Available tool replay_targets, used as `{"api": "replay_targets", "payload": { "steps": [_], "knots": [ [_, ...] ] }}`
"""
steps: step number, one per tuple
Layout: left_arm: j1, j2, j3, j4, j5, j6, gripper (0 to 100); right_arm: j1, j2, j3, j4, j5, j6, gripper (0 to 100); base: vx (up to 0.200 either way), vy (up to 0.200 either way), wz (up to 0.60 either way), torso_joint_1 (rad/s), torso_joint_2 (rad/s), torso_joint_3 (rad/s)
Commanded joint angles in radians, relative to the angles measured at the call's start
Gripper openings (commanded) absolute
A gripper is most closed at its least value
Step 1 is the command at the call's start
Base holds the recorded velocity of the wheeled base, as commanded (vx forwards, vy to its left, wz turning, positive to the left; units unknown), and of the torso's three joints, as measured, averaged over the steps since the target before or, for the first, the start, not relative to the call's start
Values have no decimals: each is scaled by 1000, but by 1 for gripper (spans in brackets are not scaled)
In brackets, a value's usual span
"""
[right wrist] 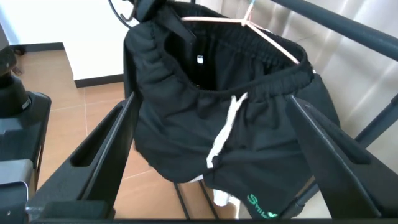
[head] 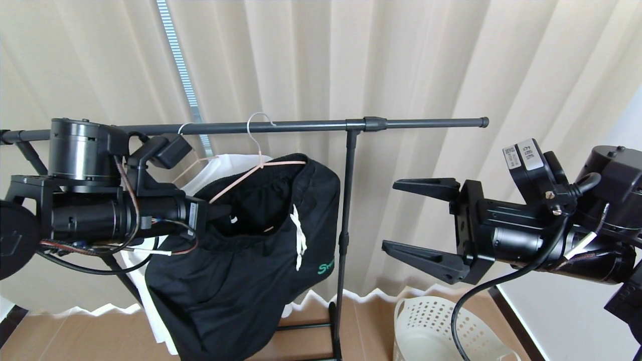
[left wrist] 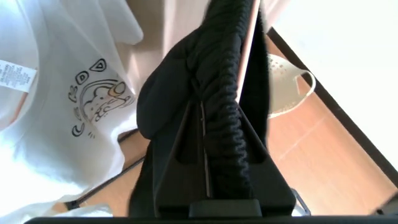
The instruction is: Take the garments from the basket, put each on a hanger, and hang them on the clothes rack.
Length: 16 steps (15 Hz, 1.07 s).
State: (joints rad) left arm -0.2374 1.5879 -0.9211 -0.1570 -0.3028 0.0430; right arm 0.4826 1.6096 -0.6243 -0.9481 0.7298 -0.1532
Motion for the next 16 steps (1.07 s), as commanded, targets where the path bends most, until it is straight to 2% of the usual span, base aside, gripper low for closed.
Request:
{"api": "replay_targets", "payload": {
  "steps": [1, 4, 8, 10, 16],
  "knots": [
    [-29, 78, -56, -3, 48, -45, 0, -9, 3, -2, -1, 0, -2, 100, 0, 0, 0, 0, 0, 0],
    [-45, 161, -139, -3, 128, -107, 0, -9, 4, 0, -1, 0, -2, 100, 0, 0, 0, 0, 0, 0],
    [-54, 219, -205, -6, 166, -150, 0, -9, 6, 0, -5, -1, -2, 100, 0, 0, 0, 0, 0, 0],
    [-54, 245, -242, -6, 166, -183, 0, -9, 9, 1, -5, -1, -3, 100, 0, 0, 0, 0, 0, 0],
    [-60, 290, -255, -7, 166, -183, 0, -9, 10, 3, -5, -1, -5, 100, 0, 0, 0, 0, 0, 0]
  ]
}}
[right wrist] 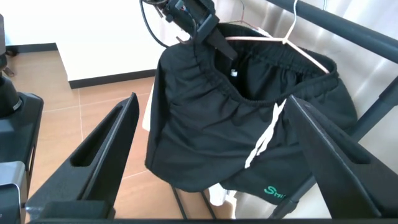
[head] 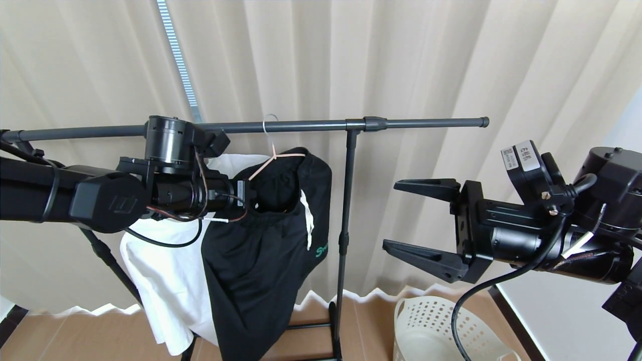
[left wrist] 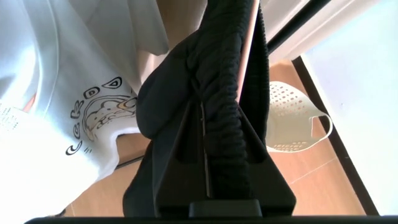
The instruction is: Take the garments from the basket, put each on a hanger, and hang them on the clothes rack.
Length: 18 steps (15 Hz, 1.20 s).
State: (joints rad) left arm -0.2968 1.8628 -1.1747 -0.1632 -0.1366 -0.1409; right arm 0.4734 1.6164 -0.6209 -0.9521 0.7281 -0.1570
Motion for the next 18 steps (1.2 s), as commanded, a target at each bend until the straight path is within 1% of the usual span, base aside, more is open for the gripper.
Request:
{"api": "replay_targets", "payload": {
  "steps": [1, 2, 3, 7, 8, 10, 11, 12, 13, 14, 15, 16, 17, 18],
  "knots": [
    [-1, 18, 4, -10, 0, 1, 0, 1, 5, 0, 0, 1, -1, 100, 0, 0, 0, 0, 0, 0],
    [-2, 18, 9, -24, 0, 1, 0, 1, 5, 0, 0, 1, -1, 100, 0, 0, 0, 0, 0, 0],
    [-2, 18, 12, -38, -1, 3, 100, 1, 5, 1, -2, 1, -1, 100, 0, 0, 0, 0, 0, 0],
    [-2, -22, 67, -50, -9, 15, 100, 1, 5, 3, -2, 1, -3, 100, 0, 0, 0, 0, 0, 0],
    [-2, -50, 89, -50, -9, 32, 100, 1, 4, 1, -2, 1, -1, 100, 0, 0, 0, 0, 0, 0],
    [-7, -103, 116, -48, -9, 40, 100, 1, 0, -7, 0, -4, 2, 100, 0, 0, 0, 0, 0, 0],
    [-21, -140, 132, -45, -8, 41, 100, 1, -6, -16, 9, -39, 5, 100, 0, 0, 0, 0, 0, 0],
    [-22, -183, 158, -42, -8, 44, 100, 10, -18, -23, 19, -148, 16, 100, 0, 0, 0, 0, 0, 0],
    [-22, -198, 167, -42, -8, 46, 100, 17, -29, -23, 29, -194, 19, 100, 0, 0, 0, 0, 0, 0],
    [-22, -255, 213, -42, -9, 47, 100, 45, -85, -40, 124, -314, 22, 100, 0, 0, 0, 0, 0, 0],
    [-22, -287, 245, -42, -9, 47, 100, 45, -127, -56, 199, -332, 24, 100, 0, 0, 0, 0, 0, 0],
    [-30, -336, 296, -42, -8, 47, 100, 45, -191, -69, 305, -368, 36, 100, 0, 0, 0, 0, 0, 0],
    [-30, -336, 296, -42, -8, 47, 100, 45, -196, -71, 312, -372, 36, 100, 0, 0, 0, 0, 0, 0],
    [-44, -458, 417, -44, -6, 47, 100, 50, -328, -68, 460, -506, 76, 100, 0, 0, 0, 0, 0, 0]
  ]
}}
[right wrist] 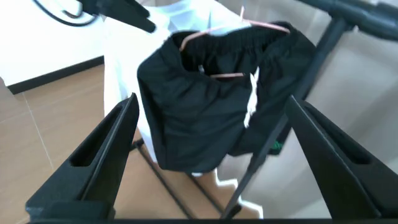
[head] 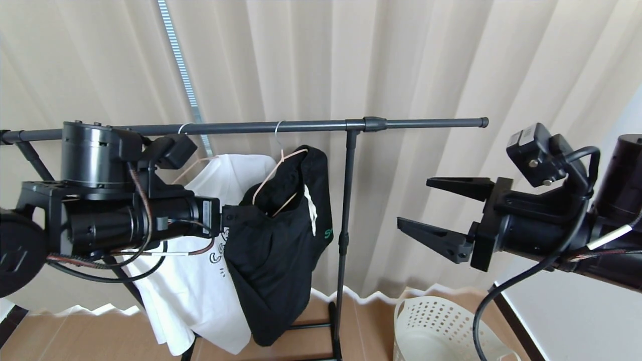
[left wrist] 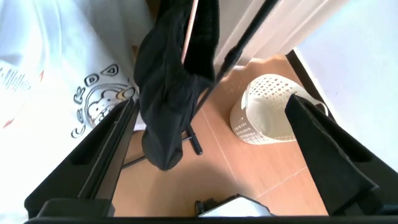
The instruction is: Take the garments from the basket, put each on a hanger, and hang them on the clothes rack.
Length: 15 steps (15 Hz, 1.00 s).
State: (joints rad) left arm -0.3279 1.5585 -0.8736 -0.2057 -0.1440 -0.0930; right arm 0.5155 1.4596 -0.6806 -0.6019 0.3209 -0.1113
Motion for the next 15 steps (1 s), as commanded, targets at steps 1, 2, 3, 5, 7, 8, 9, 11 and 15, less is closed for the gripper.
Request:
{"api": "replay_targets", "payload": {
  "steps": [1, 2, 3, 5, 7, 8, 9, 11, 15],
  "knots": [
    [-13, -202, 162, -1, 1, 1, 100, 8, -212, 4, 137, -118, 41, 100, 0, 0, 0, 0, 0, 0],
    [-13, -227, 185, -1, 1, 2, 100, 8, -234, 19, 143, -118, 48, 100, 0, 0, 0, 0, 0, 0],
    [-13, -305, 254, 0, 1, 2, 100, 8, -283, 76, 146, -123, 67, 100, 0, 0, 0, 0, 0, 0],
    [-22, -402, 323, 2, 4, 13, 100, 15, -344, 141, 145, -146, 68, 100, 0, 0, 0, 0, 0, 0],
    [-23, -520, 440, 2, 6, 52, 100, 58, -436, 251, 146, -195, 91, 100, 0, 0, 0, 0, 0, 0],
    [-28, -577, 512, 2, 4, 61, 100, 77, -476, 319, 146, -223, 91, 100, 0, 0, 0, 0, 0, 0],
    [-28, -635, 631, -3, 6, 65, 100, 100, -533, 414, 146, -244, 94, 100, 0, 0, 0, 0, 0, 0],
    [-25, -759, 783, -1, 4, 67, 100, 113, -578, 501, 148, -243, 97, 100, 0, 0, 0, 0, 0, 0],
    [-25, -1058, 874, 180, 0, 73, 100, 141, -651, 596, 149, -270, 119, 100, 0, 0, 0, 0, 0, 0]
  ]
}}
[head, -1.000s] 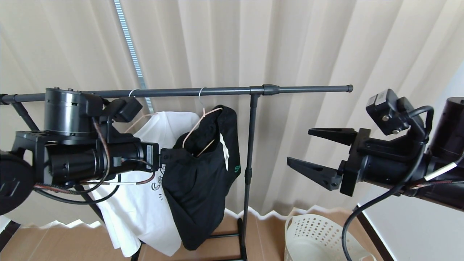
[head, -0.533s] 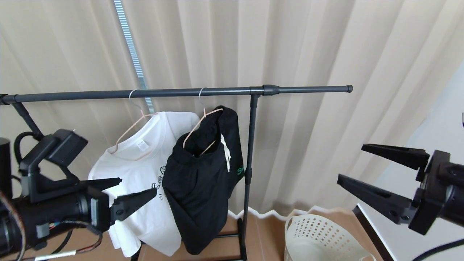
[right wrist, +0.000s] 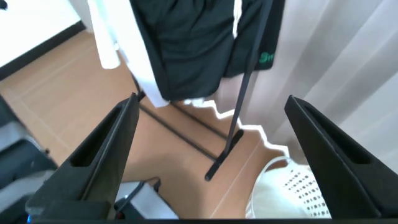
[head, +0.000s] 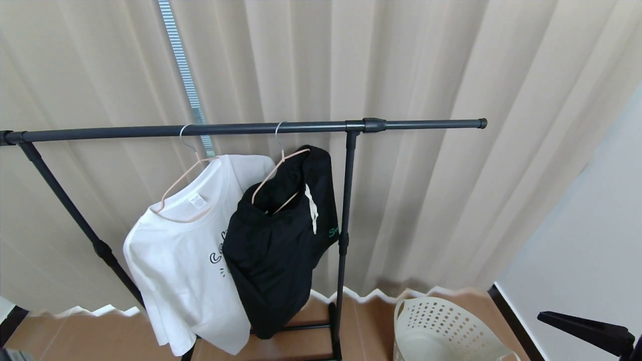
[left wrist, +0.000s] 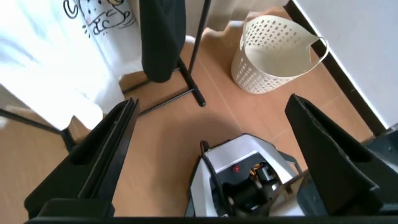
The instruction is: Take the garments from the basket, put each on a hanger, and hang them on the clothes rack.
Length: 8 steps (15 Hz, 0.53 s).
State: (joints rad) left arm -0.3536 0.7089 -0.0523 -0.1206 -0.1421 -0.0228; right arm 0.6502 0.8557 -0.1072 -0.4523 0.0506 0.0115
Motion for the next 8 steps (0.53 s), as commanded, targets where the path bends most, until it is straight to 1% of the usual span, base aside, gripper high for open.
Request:
{"api": "replay_targets", "payload": {
  "steps": [1, 3, 4, 5, 6, 7, 8],
  "knots": [
    [22, -249, 42, 141, 15, 3, 100, 6, -49, 32, -2, -11, 22, 100, 0, 0, 0, 0, 0, 0],
    [110, -284, 43, 141, 70, 4, 100, 6, -73, 57, -2, -20, 33, 100, 0, 0, 0, 0, 0, 0],
    [179, -370, 43, 142, 70, 7, 100, 6, -106, 66, 3, -43, 33, 100, 0, 0, 0, 0, 0, 0],
    [200, -417, 43, 142, 68, 12, 100, 5, -115, 63, 15, -54, 35, 100, 0, 0, 0, 0, 0, 0],
    [232, -514, 43, 144, 73, 20, 100, 3, -139, 55, 44, -61, 35, 100, 0, 0, 0, 0, 0, 0],
    [265, -562, 43, 145, 79, 20, 100, 0, -155, 54, 60, -63, 38, 100, 0, 0, 0, 0, 0, 0],
    [338, -609, 43, 147, 79, 21, 100, -15, -175, 52, 80, -68, 45, 100, 0, 0, 0, 0, 0, 0]
  ]
}}
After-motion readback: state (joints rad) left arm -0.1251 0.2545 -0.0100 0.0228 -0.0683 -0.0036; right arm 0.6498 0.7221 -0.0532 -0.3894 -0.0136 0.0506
